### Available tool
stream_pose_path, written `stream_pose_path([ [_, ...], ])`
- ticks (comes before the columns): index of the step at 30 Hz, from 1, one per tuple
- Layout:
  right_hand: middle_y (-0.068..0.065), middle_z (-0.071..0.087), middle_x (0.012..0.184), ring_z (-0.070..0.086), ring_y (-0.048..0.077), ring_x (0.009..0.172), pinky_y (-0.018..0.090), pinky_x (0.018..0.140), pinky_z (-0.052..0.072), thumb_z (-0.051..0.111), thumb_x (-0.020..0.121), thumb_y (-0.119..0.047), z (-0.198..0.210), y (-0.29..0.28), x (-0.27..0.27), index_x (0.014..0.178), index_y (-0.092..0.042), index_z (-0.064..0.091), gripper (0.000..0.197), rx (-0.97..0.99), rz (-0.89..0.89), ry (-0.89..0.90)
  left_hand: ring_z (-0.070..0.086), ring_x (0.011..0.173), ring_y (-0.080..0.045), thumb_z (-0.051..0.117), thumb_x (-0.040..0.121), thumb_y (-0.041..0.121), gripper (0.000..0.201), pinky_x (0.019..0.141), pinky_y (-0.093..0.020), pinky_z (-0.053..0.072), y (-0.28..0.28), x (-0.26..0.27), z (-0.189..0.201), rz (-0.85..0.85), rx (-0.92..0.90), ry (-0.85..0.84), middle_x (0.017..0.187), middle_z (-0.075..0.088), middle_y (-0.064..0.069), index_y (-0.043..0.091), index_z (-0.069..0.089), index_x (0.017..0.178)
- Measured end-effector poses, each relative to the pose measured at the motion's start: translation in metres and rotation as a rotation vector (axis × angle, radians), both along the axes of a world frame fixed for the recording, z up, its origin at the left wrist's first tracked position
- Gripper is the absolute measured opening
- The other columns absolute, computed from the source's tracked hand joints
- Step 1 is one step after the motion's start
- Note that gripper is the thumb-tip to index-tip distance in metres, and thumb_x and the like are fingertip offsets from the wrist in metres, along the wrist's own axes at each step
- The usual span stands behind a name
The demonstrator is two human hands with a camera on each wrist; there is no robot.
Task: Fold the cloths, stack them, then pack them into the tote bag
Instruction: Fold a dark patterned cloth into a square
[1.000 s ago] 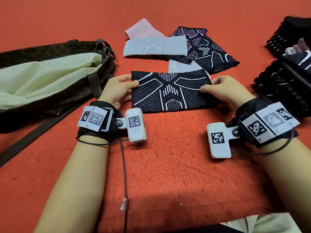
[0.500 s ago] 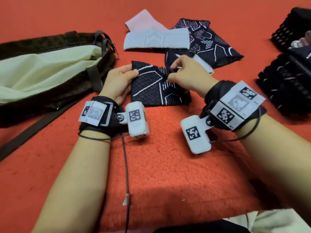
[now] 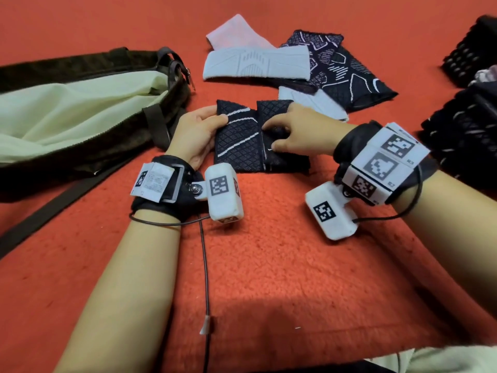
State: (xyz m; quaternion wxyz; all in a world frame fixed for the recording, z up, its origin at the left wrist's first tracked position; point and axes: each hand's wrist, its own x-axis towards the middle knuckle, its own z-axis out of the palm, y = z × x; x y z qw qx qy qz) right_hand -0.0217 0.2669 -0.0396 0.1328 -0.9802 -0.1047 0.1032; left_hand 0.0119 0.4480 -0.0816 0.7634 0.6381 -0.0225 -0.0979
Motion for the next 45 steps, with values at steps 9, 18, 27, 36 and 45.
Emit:
stream_pose_path([
  [9,0.008,-0.012,0.158,-0.003,0.023,0.146,0.032,0.119,0.002,0.053,0.088,-0.050,-0.017,-0.017,0.010,0.151,-0.022,0.003,0.086,-0.036,0.006,0.179,0.070,0.072,-0.007,0.044,0.093,-0.005,0.025,0.066,-0.018,0.054,-0.001,-0.003,0.005,-0.003,0.034,0.028,0.074,0.074,0.002,0.009,0.065,0.092],
  [18,0.004,-0.014,0.158,-0.007,0.025,0.146,0.044,0.119,0.004,0.052,0.085,-0.058,-0.025,-0.020,0.016,0.151,-0.029,0.001,0.088,-0.040,0.016,0.197,0.058,0.065,-0.012,0.056,0.090,0.013,0.029,0.047,-0.019,0.052,-0.008,-0.021,0.039,-0.155,0.539,0.100,0.082,0.061,0.002,0.028,0.054,0.114],
  [27,0.002,0.023,0.153,0.032,0.004,0.134,0.028,0.112,0.029,0.068,0.081,-0.039,-0.033,-0.037,0.006,0.150,-0.023,0.013,0.090,0.393,0.038,0.156,0.054,0.058,-0.011,0.059,0.087,0.008,0.040,0.043,-0.018,0.051,-0.063,-0.026,0.051,-0.207,0.696,0.036,0.080,0.053,0.000,0.010,0.047,0.125],
  [36,0.005,0.028,0.153,0.034,0.014,0.137,0.022,0.109,0.031,0.044,0.093,-0.004,-0.040,-0.055,0.006,0.149,-0.014,0.018,0.062,1.287,-0.217,0.263,0.052,0.064,-0.010,0.052,0.092,0.008,0.027,0.052,-0.018,0.053,-0.089,-0.027,0.049,-0.343,0.719,0.093,0.083,0.053,-0.004,0.012,0.048,0.119],
  [45,0.004,0.020,0.156,0.022,0.013,0.142,0.026,0.115,0.023,0.066,0.076,0.004,-0.048,-0.057,0.010,0.151,-0.017,0.006,0.098,0.865,-0.085,0.207,0.053,0.068,-0.011,0.035,0.087,-0.020,0.052,0.047,-0.016,0.050,-0.076,-0.015,0.048,-0.368,0.739,0.098,0.101,0.052,-0.004,0.007,0.049,0.130],
])
